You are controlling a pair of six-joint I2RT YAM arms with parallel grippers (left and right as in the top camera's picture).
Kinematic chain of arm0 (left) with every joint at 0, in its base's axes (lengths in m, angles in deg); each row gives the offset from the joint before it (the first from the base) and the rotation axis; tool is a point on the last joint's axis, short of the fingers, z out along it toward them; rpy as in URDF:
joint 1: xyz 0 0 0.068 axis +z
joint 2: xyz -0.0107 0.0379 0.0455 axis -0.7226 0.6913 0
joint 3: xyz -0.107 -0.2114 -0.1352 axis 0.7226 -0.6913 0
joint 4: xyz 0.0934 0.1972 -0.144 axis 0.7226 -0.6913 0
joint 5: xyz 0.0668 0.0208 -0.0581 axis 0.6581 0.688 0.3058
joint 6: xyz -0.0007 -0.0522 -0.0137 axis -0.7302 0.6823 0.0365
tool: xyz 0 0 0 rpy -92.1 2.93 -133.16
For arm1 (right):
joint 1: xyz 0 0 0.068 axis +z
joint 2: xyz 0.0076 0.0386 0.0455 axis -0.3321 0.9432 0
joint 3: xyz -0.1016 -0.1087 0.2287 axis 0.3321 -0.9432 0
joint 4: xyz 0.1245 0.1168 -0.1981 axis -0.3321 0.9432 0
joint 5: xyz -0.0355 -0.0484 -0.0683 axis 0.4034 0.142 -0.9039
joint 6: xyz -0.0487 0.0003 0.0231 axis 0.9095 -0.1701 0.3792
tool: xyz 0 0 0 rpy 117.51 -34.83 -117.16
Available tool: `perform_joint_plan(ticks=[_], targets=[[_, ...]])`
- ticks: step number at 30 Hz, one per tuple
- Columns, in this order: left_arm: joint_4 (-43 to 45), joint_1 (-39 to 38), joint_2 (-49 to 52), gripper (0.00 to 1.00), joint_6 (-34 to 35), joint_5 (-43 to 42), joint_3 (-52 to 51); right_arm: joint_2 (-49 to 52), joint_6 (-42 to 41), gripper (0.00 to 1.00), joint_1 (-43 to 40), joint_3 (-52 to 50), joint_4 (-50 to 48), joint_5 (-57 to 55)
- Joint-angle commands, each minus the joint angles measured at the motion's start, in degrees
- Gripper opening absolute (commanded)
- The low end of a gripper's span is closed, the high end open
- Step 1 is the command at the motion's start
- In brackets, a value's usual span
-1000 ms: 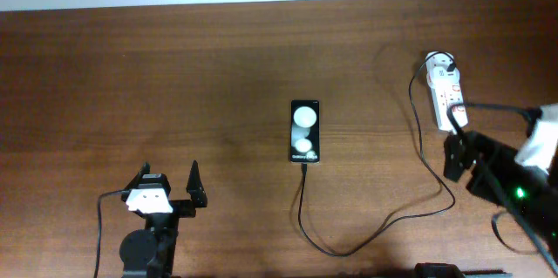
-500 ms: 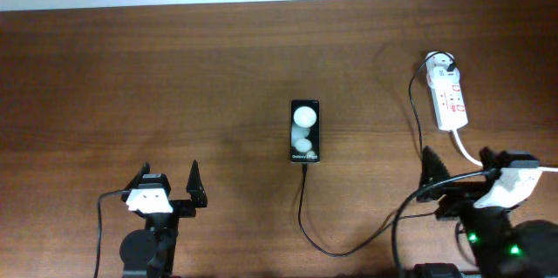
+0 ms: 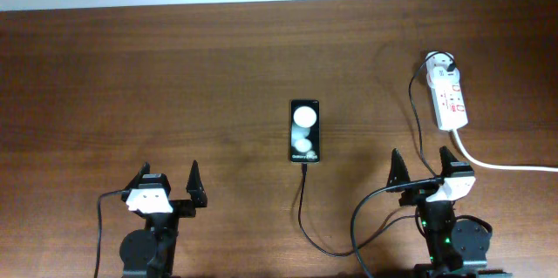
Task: Plug charger to phone and switch on socket
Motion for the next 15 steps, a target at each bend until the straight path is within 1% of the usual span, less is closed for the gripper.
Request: perform_joint_plan(ticks=[1, 4, 8, 11, 14, 15], targets=[[-0.07, 0.00, -0.22, 0.99, -0.90, -0.63, -0.31, -0.66, 1.97, 0.99, 0.24, -2.19, 0.94, -0.59], [-0.07, 0.00, -0.22, 0.99, -0.90, -0.61, -0.31, -0.66, 7.10, 0.99, 0.26, -2.19, 0.94, -0.59], [-0.07, 0.00, -0.22, 0.99, -0.90, -0.63, -0.31, -0.66, 7.02, 0.99, 0.26, -2.19, 1.03, -0.96], [-0.07, 0.00, -0.22, 0.99, -0.90, -0.63, -0.31, -0.66, 6.32, 0.99, 0.26, -2.19, 1.03, -1.01], [-0.07, 0.00, -0.22, 0.99, -0.90, -0.63, -0.31, -0.66, 1.09, 0.99, 0.26, -2.19, 1.16, -2.49], [-0.07, 0.00, -0.22, 0.99, -0.90, -0.63, -0.31, -0.66, 1.20, 0.99, 0.26, -2.19, 1.14, -2.51]])
